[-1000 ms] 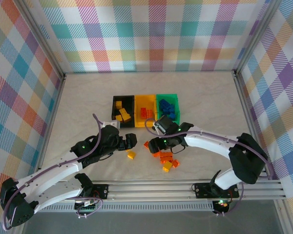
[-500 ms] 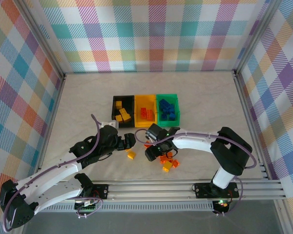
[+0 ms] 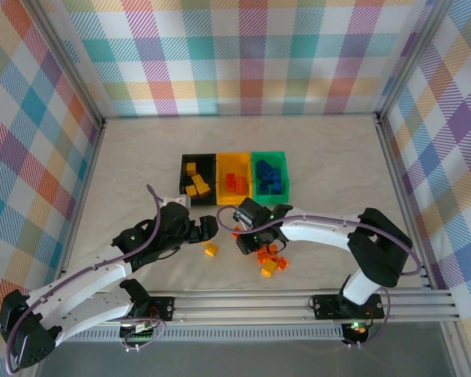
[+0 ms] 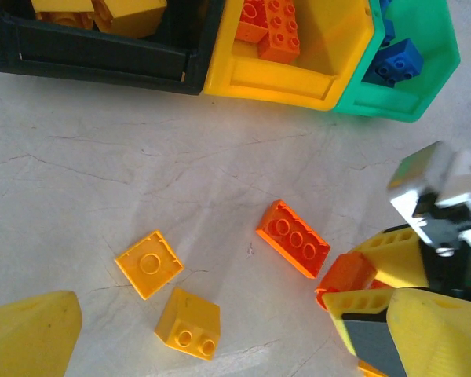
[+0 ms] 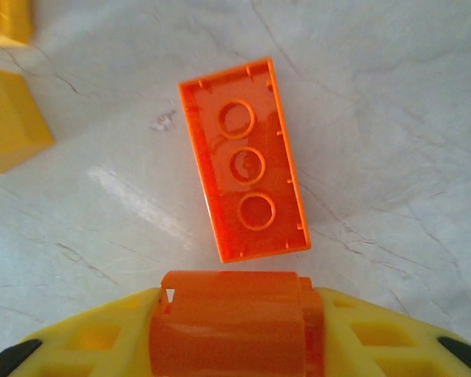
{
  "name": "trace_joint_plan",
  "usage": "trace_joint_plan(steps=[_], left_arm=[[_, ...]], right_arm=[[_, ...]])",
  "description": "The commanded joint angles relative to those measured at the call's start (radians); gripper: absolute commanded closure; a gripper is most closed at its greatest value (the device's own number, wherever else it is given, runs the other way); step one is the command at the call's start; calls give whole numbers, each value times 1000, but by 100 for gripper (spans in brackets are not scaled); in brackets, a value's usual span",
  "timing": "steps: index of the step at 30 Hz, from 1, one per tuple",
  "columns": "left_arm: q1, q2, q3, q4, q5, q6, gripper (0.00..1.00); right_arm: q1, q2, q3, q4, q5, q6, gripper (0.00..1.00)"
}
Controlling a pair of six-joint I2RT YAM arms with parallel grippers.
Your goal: Sort the legos into containers by color
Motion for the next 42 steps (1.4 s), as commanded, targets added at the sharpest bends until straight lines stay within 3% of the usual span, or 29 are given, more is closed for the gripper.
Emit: trace_joint_plan(steps=[1,6,16,22,25,31,42], left_arm=[[12,-26,-1,-21,-2,6,0],[11,-41,-3,-27,-6,4,0],[12,-34,-4,-28,22,24,0],[14,-11,3,-24,34,49,0],[13,13,14,-11,51,65,0],[-4,139,62,49,138,91,2],[-308,563,272,129,108,221,8]], right_arm=[[-12,-58,80,-26,35,-14,57],[-117,9,267,-24,22,-10,56],[-261,392,711,-90,31,17,50],[-279,473,849,-111,36,32,30],[-279,457,866,-105,28,40,25],[-285,299,706,-51,76,75,24],[-358,-200,98,67,70,171,23]])
